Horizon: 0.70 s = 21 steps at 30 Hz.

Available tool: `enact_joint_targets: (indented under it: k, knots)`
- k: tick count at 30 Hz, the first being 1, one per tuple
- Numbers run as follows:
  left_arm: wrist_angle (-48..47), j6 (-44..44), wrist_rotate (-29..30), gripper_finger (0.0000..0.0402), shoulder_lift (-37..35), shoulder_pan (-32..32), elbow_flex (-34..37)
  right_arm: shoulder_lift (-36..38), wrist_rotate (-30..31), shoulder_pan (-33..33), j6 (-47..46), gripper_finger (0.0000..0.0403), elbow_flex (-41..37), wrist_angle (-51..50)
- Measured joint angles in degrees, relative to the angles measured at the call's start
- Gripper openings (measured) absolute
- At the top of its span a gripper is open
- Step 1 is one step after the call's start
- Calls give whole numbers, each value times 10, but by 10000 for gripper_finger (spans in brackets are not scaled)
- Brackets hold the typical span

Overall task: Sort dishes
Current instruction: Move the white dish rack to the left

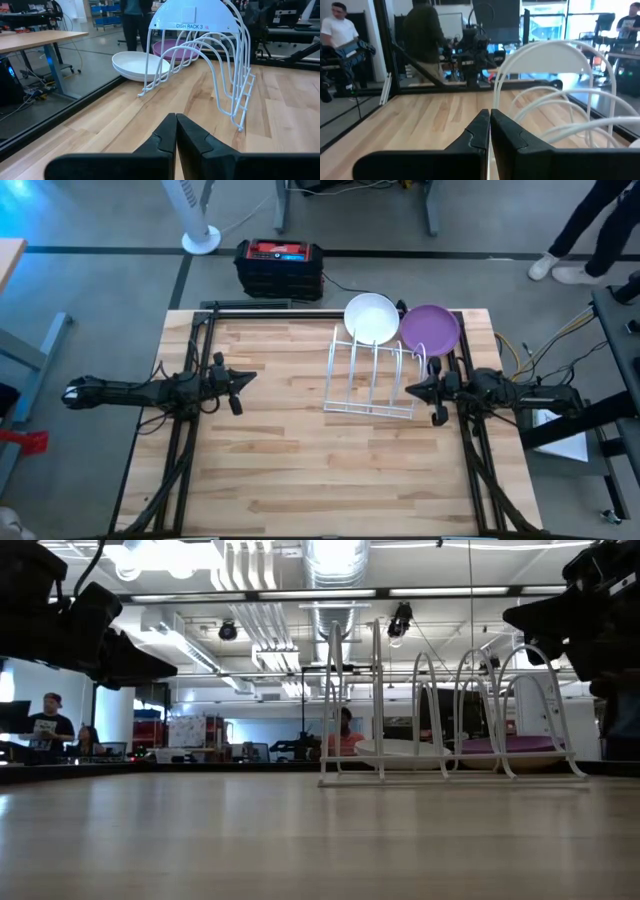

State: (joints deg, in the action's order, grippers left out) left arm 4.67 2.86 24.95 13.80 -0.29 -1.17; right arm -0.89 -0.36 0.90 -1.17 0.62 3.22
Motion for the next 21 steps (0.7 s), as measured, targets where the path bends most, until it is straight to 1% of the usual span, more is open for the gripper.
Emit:
enact_joint_targets:
  k: [4,10,11,13,15,16,19,21]
  knots:
    - [0,0,0,0,0,0,0,0,0,0,-2,8,0,21]
    - [0,2,0,0,0,0,0,0,0,0,-2,9,15,23]
    - [3,18,0,0,0,0,0,0,0,0,-3,9,21,22]
    - [23,97,-1,0,0,-1,0,0,0,0,-2,9,35,22]
    - [74,133,-3,0,0,-1,0,0,0,0,-2,9,53,23]
    - [99,126,-16,0,0,-1,0,0,2,0,-2,9,63,22]
    - [183,71,-107,0,0,-3,0,0,4,0,10,9,89,15]
    - [241,37,-147,0,0,-3,0,0,4,0,20,9,101,13]
